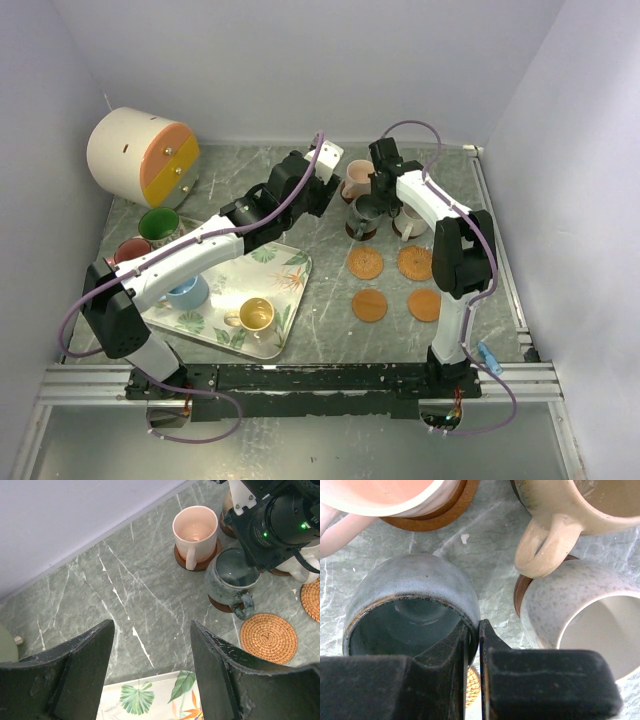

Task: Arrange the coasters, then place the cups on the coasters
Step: Place the cup on the coaster.

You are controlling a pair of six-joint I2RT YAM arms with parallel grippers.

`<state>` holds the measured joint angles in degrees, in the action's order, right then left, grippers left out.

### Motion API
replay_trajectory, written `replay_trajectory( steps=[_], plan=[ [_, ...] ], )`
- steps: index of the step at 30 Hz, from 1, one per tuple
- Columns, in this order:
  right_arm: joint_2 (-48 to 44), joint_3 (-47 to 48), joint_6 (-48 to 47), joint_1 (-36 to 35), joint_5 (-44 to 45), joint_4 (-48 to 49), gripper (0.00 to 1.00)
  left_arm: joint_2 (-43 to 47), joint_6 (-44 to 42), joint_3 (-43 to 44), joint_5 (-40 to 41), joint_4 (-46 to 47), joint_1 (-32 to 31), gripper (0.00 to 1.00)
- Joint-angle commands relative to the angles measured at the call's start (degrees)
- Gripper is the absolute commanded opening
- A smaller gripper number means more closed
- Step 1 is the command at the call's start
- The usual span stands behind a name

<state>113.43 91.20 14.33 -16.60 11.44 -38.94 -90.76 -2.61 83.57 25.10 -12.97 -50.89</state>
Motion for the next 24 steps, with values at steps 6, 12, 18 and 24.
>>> replay_trajectory(
  steps=[6, 12, 18, 24],
  plan=[
    [-1.8, 0.7, 1.0, 0.3, 0.1, 2.0, 0.05, 0.7, -0.2, 0.2, -0.1, 2.0, -0.2, 0.73],
    [-4.1, -0.7, 1.1, 0.3, -0.5, 2.8, 0.06, 0.8, -0.2, 0.1, -0.5, 1.9, -0.2, 0.73],
    [-5.3, -2.1, 1.3, 0.3, -1.5, 3.7, 0.08, 1.0, -0.3, -0.2, -0.6, 2.1, -0.2, 0.73],
    [-6.2, -2.7, 1.3, 0.3, -1.6, 4.1, 0.09, 1.0, -0.3, -0.3, -0.8, 2.0, -0.2, 0.73]
  ],
)
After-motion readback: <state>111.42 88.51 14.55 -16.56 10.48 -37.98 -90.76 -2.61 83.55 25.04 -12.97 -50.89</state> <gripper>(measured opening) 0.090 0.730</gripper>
